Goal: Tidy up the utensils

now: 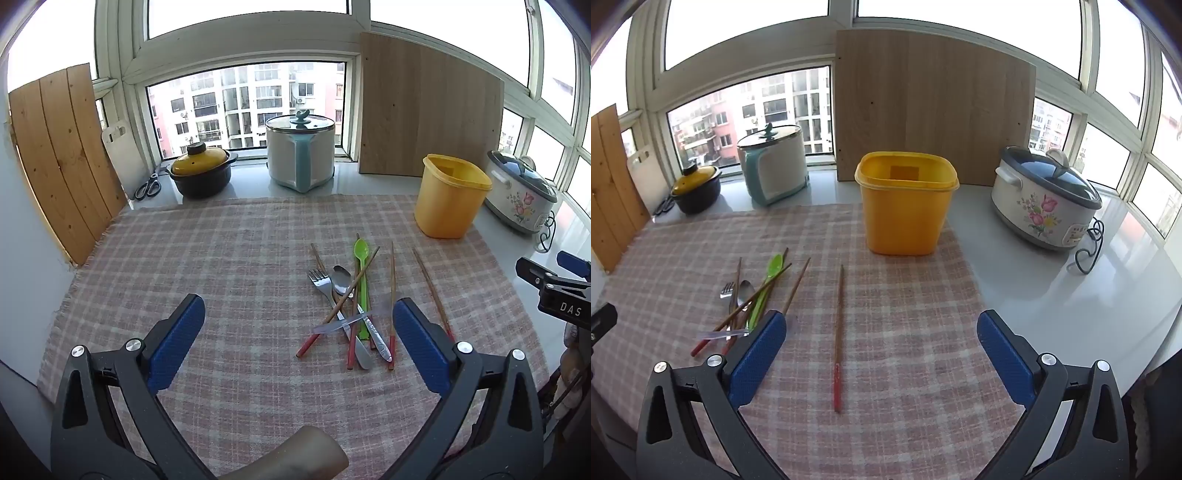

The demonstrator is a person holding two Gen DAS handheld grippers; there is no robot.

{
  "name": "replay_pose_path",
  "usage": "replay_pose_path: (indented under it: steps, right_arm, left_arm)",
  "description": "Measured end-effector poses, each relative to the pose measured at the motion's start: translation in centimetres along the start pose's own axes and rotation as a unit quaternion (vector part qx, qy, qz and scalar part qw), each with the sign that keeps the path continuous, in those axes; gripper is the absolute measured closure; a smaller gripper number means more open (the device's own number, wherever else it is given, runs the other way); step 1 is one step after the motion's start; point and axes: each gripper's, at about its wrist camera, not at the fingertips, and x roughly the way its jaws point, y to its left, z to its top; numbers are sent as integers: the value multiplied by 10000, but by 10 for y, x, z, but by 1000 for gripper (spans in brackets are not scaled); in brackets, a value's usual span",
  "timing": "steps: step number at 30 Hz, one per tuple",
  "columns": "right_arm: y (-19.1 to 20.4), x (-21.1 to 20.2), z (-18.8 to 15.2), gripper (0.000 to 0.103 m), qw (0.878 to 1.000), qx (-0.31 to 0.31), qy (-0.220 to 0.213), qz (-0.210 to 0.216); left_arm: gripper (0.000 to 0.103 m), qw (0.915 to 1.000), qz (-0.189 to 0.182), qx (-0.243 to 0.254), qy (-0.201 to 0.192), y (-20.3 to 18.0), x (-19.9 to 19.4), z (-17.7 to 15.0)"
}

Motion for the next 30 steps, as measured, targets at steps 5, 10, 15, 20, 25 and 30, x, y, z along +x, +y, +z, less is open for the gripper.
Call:
replay_pose_path:
  steps: [5,10,15,20,25,30]
  right_arm:
    - [0,-1,2,1,10000,-15,-24,25]
    - [1,-1,-2,1,10000,-34,-32,46]
    - [3,3,-1,1,10000,-44,16,36]
    - [2,5,-1,1,10000,-24,44,42]
    - [2,7,-1,1,10000,-31,62,49]
    - [4,8,-3,1,9999,-50,81,64]
  left_arm:
    - [0,10000,21,0,-34,0,-1,0]
    - [0,10000,44,17,-51,1,-3,1]
    - [0,10000,19,12,-57,6,-3,1]
    - [0,10000,36,16,-39,4,-2,3]
    - [0,10000,36,12,-27,3,0,2]
    - [0,10000,46,10,-21,3,0,2]
